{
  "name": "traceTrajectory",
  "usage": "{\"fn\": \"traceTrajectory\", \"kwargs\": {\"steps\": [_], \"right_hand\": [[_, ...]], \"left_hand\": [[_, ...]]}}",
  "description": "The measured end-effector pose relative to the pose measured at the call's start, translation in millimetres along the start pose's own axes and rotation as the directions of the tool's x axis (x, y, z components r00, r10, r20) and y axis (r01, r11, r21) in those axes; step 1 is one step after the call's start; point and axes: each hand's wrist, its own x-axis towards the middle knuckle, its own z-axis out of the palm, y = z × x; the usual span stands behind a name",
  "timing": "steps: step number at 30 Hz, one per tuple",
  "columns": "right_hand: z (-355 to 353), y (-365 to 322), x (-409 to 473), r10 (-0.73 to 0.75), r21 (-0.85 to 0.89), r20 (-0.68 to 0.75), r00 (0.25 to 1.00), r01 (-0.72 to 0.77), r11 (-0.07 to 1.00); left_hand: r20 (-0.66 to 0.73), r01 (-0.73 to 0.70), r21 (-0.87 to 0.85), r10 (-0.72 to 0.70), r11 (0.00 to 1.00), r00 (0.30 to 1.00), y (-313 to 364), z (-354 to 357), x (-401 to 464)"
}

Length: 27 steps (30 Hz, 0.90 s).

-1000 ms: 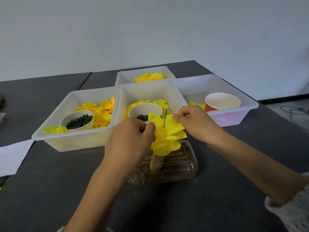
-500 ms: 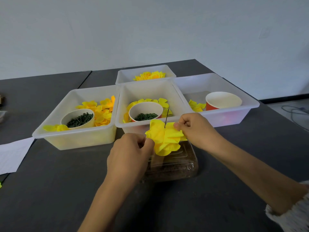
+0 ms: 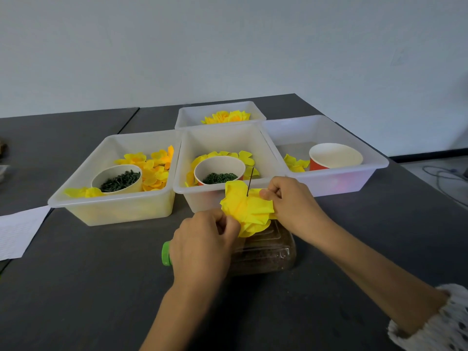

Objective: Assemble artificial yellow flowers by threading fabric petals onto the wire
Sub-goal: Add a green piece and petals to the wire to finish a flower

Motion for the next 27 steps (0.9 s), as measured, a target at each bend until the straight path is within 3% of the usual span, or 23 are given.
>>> {"fn": "traceTrajectory", "kwargs": {"steps": [7,13,18,24,27], "right_hand": [[-11.0,-4.6,6.6,0.001,-0.029,0.022,1.0,0.0,1.0],[-2.7,-0.3,7.5,0.025,-0.07,0.135,0.991,-0.016,0.997],[9.4,9.0,3.3,-0.004,-0.143,0.088,0.996,0.017,0.99],[1.1,7.1,6.5,0.002,0.017,0.142,0.99,-0.004,1.0],[-9.4,3.1,7.3,0.006,0.208,0.198,0.98,-0.048,0.977]], "left_hand": [[0.046,0.031,-0.136,-0.025,0.99,0.999,-4.4,6.2,2.7],[0.09,0.056,-0.152,-0.043,0.987,0.995,-4.7,6.0,4.8],[0.104,0.064,-0.112,-0.052,0.992,0.993,-5.4,1.1,3.9],[0.158,0.041,-0.127,-0.021,0.991,0.987,-10.1,-4.2,6.2],[0.194,0.024,-0.181,0.012,0.983,0.981,-15.1,-10.8,6.9]]}}
